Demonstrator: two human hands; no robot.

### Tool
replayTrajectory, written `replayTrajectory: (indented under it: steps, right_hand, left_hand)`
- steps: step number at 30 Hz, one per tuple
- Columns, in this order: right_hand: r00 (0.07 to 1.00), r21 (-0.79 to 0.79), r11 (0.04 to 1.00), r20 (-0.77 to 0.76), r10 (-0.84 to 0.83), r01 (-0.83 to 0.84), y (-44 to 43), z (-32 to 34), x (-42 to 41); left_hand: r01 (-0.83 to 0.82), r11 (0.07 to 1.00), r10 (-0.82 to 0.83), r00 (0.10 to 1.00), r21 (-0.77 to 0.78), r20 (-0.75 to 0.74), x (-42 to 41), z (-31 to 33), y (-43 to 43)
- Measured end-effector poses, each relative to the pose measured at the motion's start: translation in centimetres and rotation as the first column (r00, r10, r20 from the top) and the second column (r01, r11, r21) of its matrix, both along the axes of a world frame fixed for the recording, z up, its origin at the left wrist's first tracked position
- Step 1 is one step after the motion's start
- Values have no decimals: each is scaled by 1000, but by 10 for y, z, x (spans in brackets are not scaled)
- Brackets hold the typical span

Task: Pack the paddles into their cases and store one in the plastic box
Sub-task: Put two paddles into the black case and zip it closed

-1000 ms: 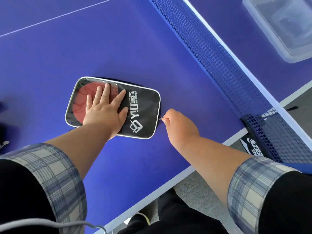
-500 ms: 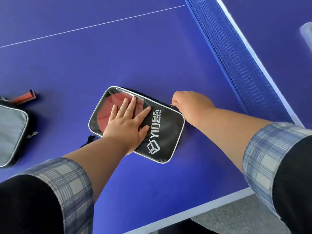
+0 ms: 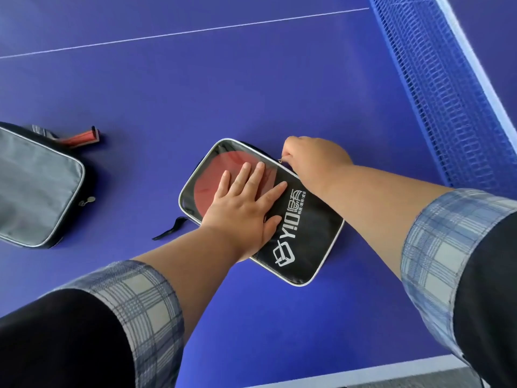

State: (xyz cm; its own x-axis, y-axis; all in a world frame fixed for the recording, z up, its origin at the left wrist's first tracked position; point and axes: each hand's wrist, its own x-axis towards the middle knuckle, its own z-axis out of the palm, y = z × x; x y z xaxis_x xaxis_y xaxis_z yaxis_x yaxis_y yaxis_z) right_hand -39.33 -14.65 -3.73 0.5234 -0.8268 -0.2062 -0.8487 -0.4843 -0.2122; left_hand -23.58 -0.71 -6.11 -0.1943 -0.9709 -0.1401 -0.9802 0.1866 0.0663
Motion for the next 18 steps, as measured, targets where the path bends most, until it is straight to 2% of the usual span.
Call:
replayTrajectory:
  steps: [5,9,12,14,16,18]
  right_hand:
    - [1000,-63,998,-4,-2,2,-5,6,32]
    - [995,-72,996,-85,48,-54,-22,11,65]
    - [988,-13,999,-153,27,-29,-26,6,73]
    - [994,80,995,-95,-57,65,-24,5,71]
    - [985,146,978,60,-161,151,-14,5,63]
    - [953,103,970,192,-235,219,6,8,52]
  left_hand:
    - [2,1000,-2,1000,26,-1,-1,2,1]
    - [-2,999,3,1000,41,-22,-2,1,0]
    - [-14,999,16,999,50,-40,0,1,-1]
    - [-10,998,14,998,64,-63,2,2,-1]
    - [-54,997,65,977,58,-201,4,7,-1]
    - [-225,974,192,878,-23,-438,8,14,-5]
